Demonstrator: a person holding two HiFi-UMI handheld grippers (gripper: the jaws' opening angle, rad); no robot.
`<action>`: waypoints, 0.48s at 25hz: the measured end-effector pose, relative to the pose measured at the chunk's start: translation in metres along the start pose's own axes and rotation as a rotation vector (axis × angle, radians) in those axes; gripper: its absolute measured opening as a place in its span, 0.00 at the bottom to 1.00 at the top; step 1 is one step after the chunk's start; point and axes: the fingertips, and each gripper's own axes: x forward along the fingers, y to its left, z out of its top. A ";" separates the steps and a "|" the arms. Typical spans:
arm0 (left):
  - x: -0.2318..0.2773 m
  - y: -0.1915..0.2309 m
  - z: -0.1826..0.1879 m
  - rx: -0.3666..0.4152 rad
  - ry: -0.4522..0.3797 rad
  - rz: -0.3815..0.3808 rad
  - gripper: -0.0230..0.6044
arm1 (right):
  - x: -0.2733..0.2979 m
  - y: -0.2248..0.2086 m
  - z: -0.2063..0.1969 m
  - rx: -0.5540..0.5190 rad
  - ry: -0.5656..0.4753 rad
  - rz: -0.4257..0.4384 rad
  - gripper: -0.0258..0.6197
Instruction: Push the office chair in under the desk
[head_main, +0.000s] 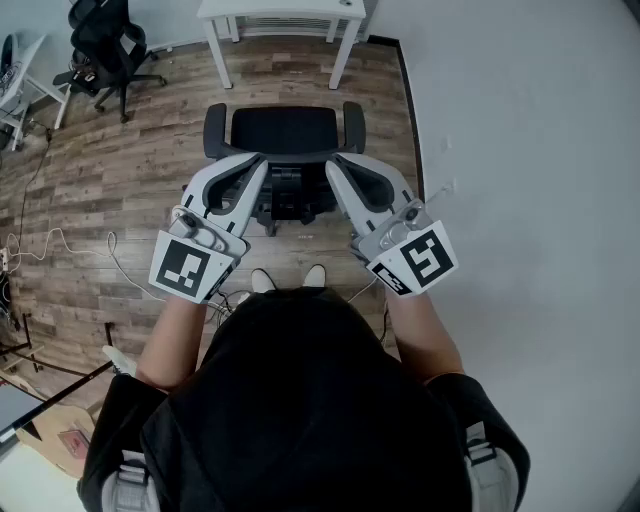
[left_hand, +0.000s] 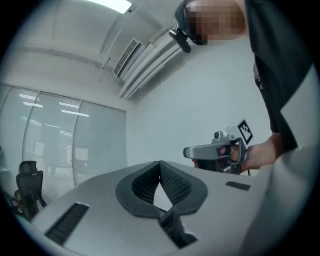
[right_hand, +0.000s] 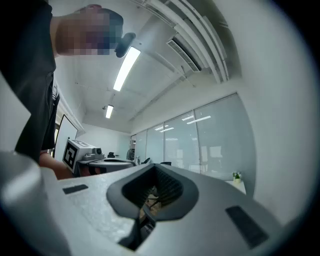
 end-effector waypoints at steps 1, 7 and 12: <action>0.000 0.000 0.000 0.002 0.001 0.001 0.03 | 0.000 0.000 -0.001 0.002 0.002 0.001 0.04; -0.001 -0.003 -0.011 -0.020 0.004 0.002 0.03 | 0.001 -0.001 -0.019 0.027 0.029 0.004 0.04; -0.007 0.000 -0.014 -0.023 0.030 0.000 0.03 | 0.011 0.009 -0.027 0.060 0.078 0.058 0.04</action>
